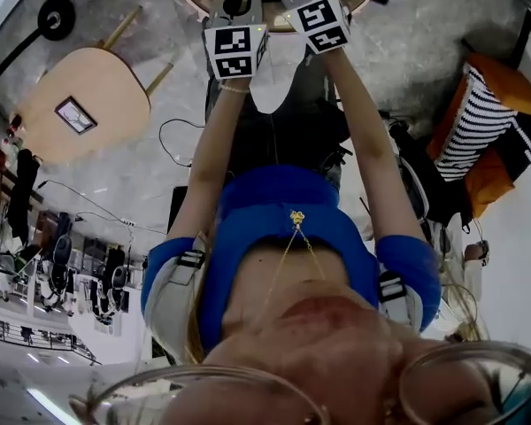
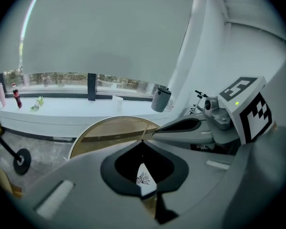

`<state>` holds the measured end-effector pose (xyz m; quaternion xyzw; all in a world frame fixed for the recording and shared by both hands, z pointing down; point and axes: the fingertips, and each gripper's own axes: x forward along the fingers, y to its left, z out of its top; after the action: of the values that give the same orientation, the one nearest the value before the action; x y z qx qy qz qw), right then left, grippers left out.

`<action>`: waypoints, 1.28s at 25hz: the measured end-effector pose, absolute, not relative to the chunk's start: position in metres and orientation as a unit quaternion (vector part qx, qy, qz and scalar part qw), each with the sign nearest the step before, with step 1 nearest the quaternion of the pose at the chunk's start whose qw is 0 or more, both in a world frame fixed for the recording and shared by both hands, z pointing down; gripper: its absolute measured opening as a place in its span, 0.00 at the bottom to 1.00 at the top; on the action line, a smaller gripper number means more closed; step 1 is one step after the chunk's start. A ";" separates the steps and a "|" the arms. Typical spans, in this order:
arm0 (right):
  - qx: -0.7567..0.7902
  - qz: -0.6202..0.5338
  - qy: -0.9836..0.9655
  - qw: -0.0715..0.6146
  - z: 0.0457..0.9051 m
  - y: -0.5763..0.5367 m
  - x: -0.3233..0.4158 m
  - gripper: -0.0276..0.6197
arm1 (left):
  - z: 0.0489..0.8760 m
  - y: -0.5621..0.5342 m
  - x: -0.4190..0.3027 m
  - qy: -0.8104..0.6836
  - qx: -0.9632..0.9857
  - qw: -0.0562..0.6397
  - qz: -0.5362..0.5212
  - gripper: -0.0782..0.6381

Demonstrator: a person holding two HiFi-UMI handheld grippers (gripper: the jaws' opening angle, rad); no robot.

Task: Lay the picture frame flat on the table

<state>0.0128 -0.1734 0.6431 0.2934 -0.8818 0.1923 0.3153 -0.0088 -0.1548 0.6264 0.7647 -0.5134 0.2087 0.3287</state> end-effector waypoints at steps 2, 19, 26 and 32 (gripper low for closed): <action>0.299 0.190 -0.884 0.305 0.622 -0.175 0.014 0.05 | 0.611 -0.155 -0.007 -0.516 0.767 0.322 0.203 0.10; 0.353 0.145 -0.907 0.180 0.427 -0.188 0.009 0.05 | 0.429 -0.172 -0.014 -0.543 0.806 0.187 0.142 0.10; 0.367 0.133 -0.908 0.155 0.386 -0.179 0.007 0.04 | 0.389 -0.162 -0.014 -0.557 0.803 0.174 0.124 0.10; 0.379 0.109 -0.911 0.120 0.347 -0.178 0.012 0.04 | 0.348 -0.160 -0.023 -0.575 0.801 0.114 0.120 0.10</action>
<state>0.0116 -0.1779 0.3470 0.3789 -0.9111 0.1088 0.1200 -0.0225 -0.1600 0.3479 0.8013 -0.5749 0.1197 0.1144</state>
